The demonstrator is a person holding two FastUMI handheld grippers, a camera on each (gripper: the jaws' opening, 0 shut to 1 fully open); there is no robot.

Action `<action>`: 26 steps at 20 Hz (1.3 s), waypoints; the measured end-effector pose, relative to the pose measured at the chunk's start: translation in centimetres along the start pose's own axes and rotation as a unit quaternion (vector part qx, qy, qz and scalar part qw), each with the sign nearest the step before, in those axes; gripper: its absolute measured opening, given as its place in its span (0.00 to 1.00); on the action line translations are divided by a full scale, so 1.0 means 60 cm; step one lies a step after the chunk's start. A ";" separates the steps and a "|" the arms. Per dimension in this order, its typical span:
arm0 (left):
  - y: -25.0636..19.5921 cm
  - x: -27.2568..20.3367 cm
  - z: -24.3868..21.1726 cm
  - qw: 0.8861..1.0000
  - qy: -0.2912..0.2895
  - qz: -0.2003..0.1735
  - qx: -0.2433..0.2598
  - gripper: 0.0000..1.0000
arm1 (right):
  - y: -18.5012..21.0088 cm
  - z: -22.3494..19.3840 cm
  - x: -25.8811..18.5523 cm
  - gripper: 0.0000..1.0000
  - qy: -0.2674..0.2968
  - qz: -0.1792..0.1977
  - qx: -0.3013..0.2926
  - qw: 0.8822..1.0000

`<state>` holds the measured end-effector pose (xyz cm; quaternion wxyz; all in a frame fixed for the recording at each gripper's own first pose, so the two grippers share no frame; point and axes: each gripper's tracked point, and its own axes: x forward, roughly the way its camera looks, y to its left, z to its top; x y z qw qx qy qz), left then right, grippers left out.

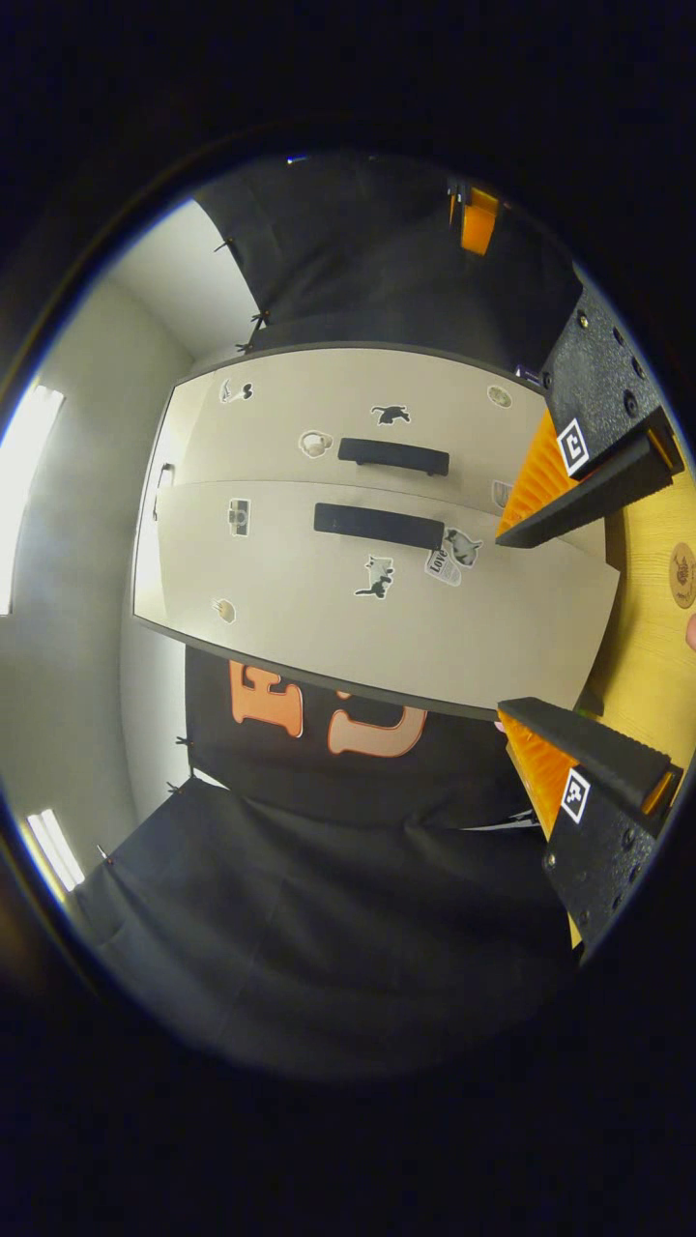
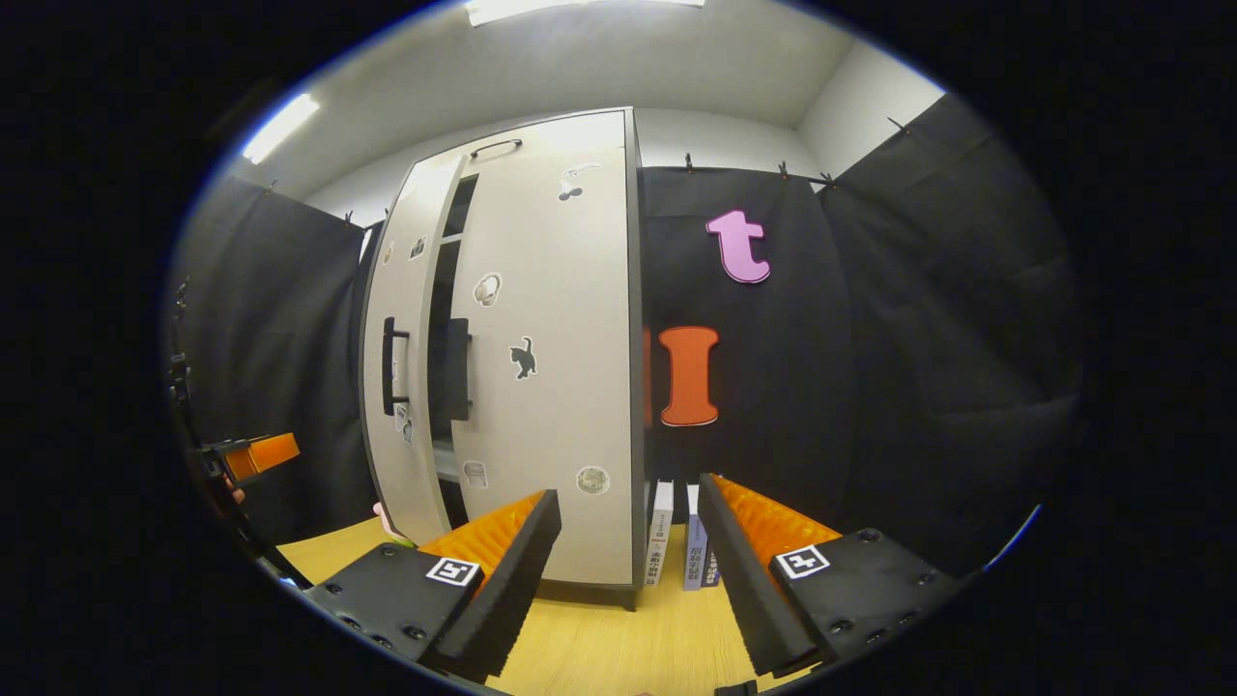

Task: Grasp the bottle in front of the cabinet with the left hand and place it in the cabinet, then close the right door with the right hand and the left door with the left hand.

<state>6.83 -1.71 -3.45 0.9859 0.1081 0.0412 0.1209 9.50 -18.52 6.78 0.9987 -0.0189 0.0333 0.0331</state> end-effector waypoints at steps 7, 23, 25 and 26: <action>-0.020 -0.034 -0.025 1.000 0.007 -0.006 -0.021 0.95 | 0.031 -0.029 -0.010 0.95 0.003 0.011 0.022 1.000; -0.024 -0.040 -0.042 1.000 0.009 -0.009 -0.006 0.95 | 0.009 -0.024 -0.012 0.95 -0.011 -0.006 0.032 0.999; -0.025 -0.040 -0.041 1.000 0.007 -0.012 -0.003 0.95 | 0.007 -0.025 -0.011 0.95 -0.010 -0.007 0.033 0.999; -0.027 -0.040 -0.039 1.000 0.006 -0.014 -0.003 0.95 | 0.005 -0.026 -0.011 0.95 -0.009 -0.008 0.033 0.999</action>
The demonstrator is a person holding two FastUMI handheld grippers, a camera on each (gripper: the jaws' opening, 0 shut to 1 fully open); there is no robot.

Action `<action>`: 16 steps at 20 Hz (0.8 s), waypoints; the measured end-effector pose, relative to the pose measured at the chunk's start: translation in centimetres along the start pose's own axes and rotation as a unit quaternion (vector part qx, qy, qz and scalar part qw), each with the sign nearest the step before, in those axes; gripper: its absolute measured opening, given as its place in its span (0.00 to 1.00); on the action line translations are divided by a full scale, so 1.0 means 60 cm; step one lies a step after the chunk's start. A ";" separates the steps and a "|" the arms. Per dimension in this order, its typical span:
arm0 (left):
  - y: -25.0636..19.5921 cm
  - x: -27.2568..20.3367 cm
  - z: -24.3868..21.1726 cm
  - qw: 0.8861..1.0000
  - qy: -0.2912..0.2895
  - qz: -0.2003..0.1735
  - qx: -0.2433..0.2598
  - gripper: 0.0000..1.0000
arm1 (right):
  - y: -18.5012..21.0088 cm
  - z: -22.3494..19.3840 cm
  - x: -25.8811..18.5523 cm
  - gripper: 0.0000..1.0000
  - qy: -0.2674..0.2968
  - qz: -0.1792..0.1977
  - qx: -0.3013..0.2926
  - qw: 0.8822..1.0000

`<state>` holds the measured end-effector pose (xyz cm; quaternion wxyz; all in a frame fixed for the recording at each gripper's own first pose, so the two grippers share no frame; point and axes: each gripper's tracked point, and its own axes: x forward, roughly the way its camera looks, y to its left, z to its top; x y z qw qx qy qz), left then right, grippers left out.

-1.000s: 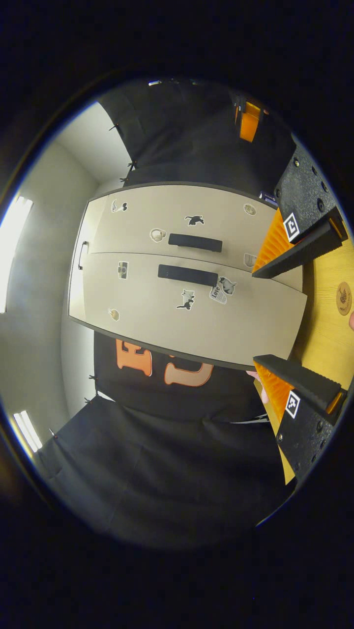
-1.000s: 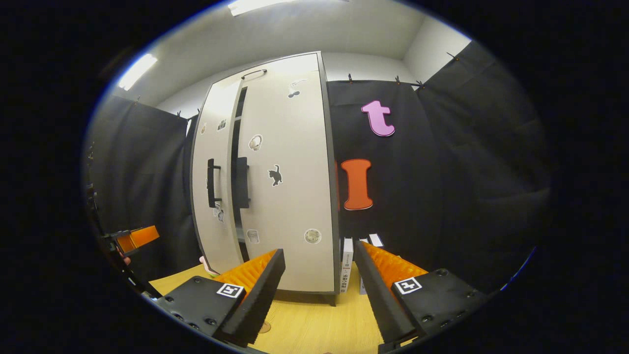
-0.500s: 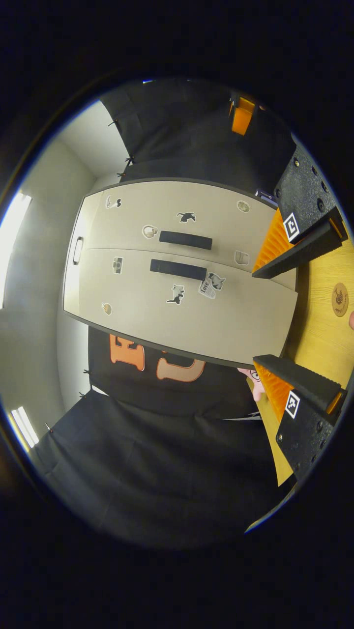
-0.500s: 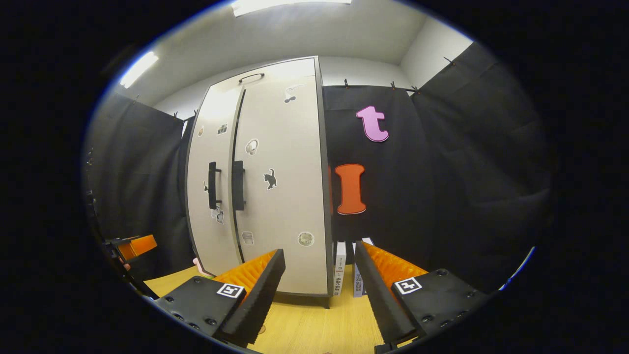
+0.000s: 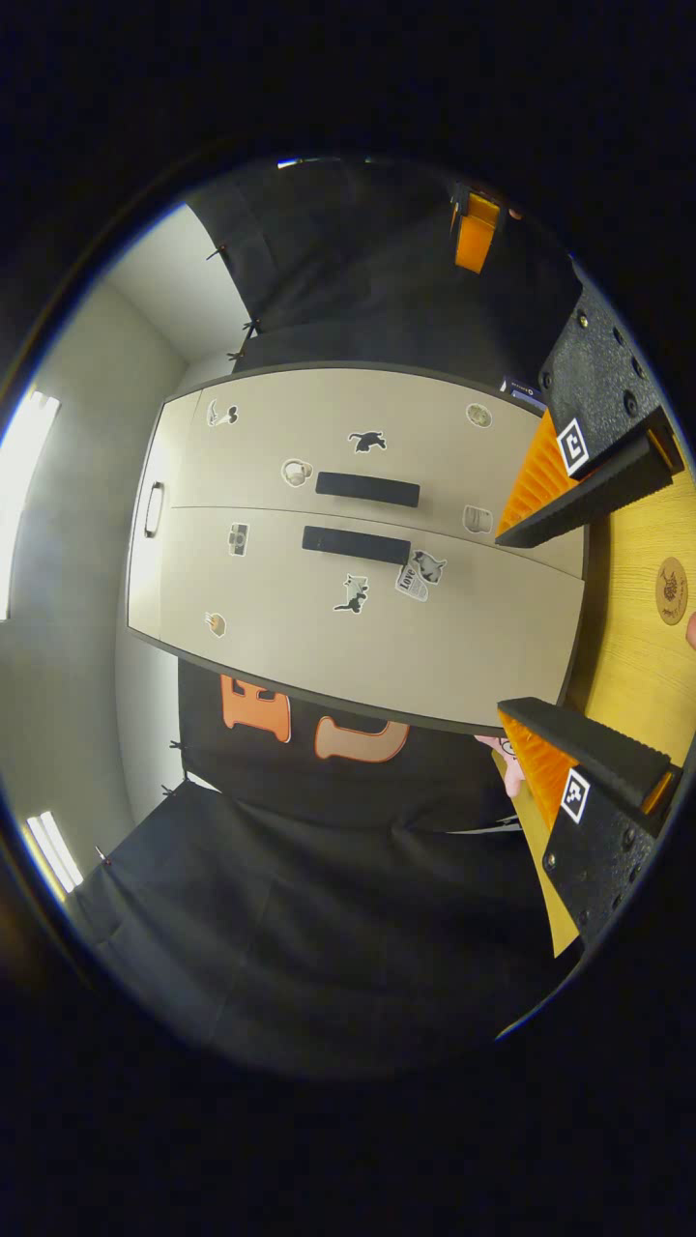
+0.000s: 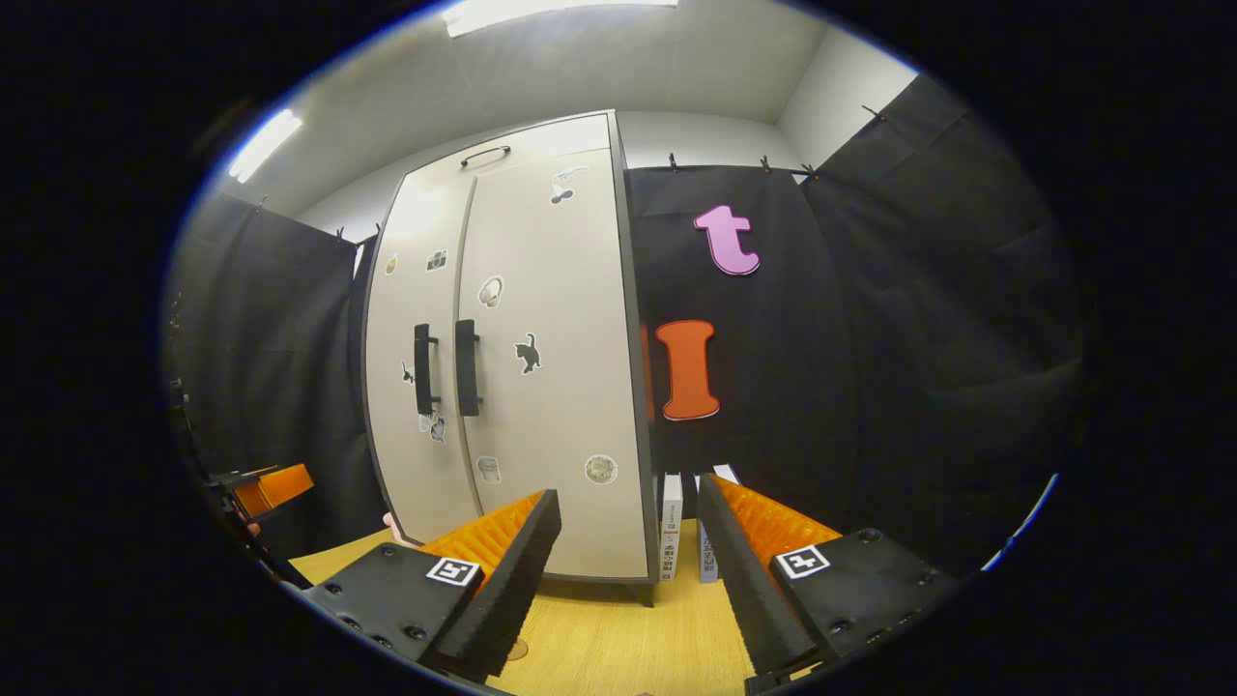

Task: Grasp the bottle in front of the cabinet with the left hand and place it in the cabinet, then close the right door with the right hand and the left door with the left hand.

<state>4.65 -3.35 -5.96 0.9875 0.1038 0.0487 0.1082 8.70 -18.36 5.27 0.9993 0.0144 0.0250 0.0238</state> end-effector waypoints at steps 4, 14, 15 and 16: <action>-0.004 -0.001 0.006 1.000 -0.004 -0.003 0.008 0.95 | -0.002 0.000 0.003 0.95 0.000 -0.002 0.001 1.000; -0.004 -0.005 0.005 1.000 -0.003 -0.003 0.004 0.95 | 0.006 -0.017 0.009 0.95 0.014 0.007 0.015 1.000; -0.004 -0.005 0.005 1.000 -0.003 -0.003 0.004 0.95 | 0.006 -0.017 0.011 0.95 0.014 0.007 0.016 1.000; -0.005 -0.005 0.005 1.000 -0.003 -0.003 0.004 0.95 | 0.005 -0.017 0.010 0.95 0.014 0.006 0.016 1.000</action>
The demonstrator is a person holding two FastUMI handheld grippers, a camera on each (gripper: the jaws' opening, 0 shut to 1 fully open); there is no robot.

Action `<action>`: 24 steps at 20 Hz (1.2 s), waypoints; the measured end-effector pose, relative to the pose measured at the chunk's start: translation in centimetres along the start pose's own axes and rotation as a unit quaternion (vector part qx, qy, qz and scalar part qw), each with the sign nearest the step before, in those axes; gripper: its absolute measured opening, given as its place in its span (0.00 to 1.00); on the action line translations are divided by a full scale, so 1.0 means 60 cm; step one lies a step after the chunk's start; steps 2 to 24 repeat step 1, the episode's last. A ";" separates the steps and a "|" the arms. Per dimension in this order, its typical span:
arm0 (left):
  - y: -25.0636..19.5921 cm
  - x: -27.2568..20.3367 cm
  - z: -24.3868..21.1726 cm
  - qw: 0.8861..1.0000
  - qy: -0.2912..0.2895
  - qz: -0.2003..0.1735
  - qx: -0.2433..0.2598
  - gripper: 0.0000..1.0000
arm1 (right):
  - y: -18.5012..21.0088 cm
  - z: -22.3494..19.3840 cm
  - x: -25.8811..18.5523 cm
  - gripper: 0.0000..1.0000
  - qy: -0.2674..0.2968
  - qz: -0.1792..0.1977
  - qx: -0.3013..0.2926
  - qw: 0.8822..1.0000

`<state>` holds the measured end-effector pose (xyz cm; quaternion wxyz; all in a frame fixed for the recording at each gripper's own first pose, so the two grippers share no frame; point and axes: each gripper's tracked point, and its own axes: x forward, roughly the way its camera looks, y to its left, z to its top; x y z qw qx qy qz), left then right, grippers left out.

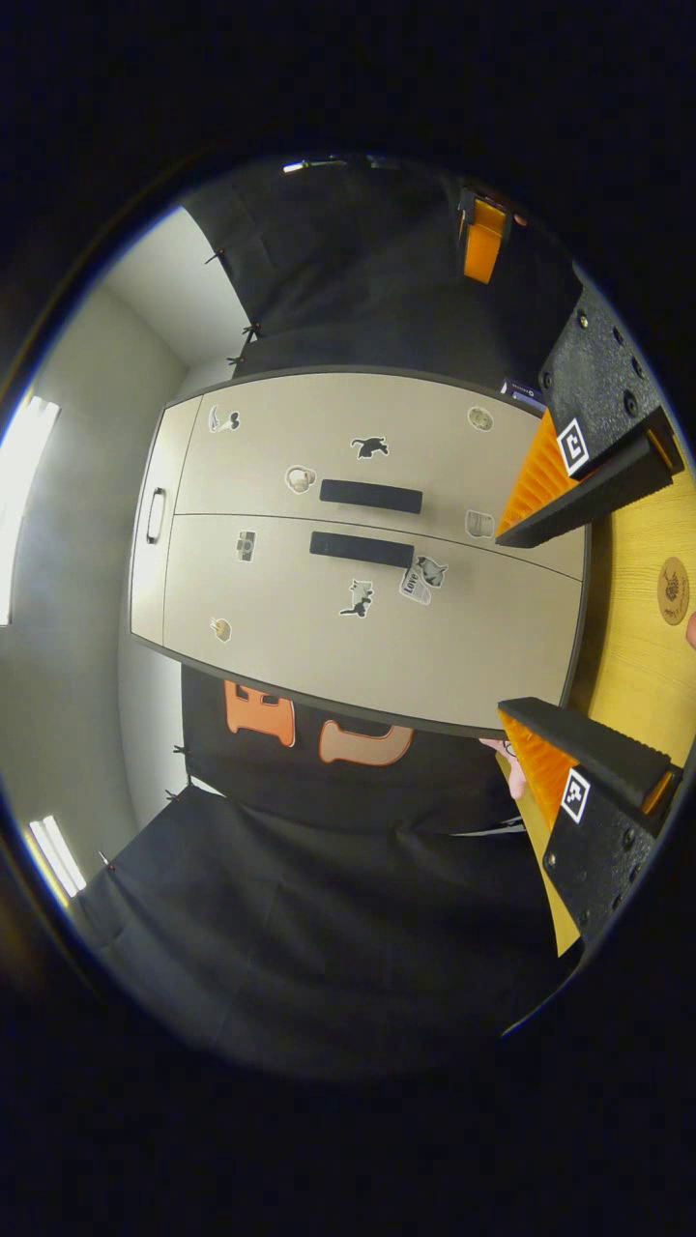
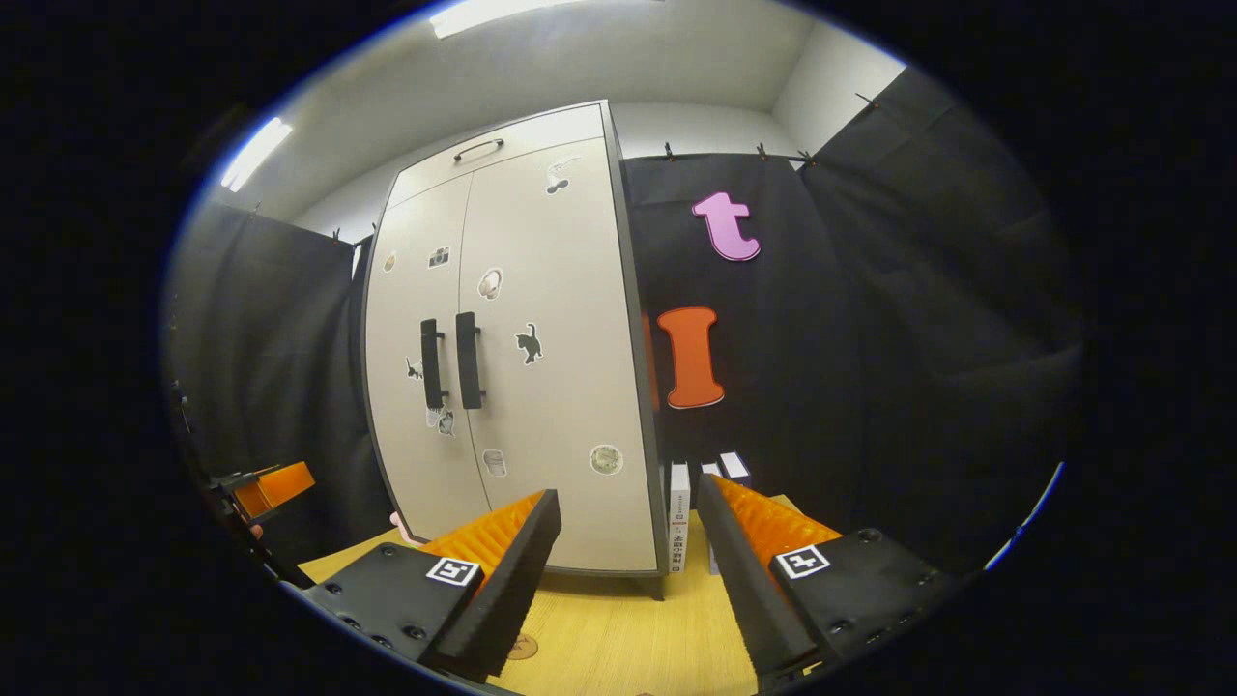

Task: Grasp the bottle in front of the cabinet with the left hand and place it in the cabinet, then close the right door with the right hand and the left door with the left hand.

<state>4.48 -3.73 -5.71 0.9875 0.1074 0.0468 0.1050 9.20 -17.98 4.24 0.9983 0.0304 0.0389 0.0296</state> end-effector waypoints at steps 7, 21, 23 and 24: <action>-0.001 0.000 -0.001 1.000 0.001 0.000 0.000 0.95 | -0.001 0.001 0.001 0.95 0.000 -0.001 0.000 1.000; -0.001 0.000 -0.001 1.000 0.001 0.000 0.000 0.95 | -0.001 0.001 0.001 0.95 0.000 -0.001 0.000 1.000; -0.001 0.000 -0.001 1.000 0.001 0.000 0.000 0.95 | -0.001 0.001 0.001 0.95 0.000 -0.001 0.000 1.000; -0.001 0.000 -0.001 1.000 0.001 0.000 0.000 0.95 | -0.001 0.001 0.001 0.95 0.000 -0.001 0.000 1.000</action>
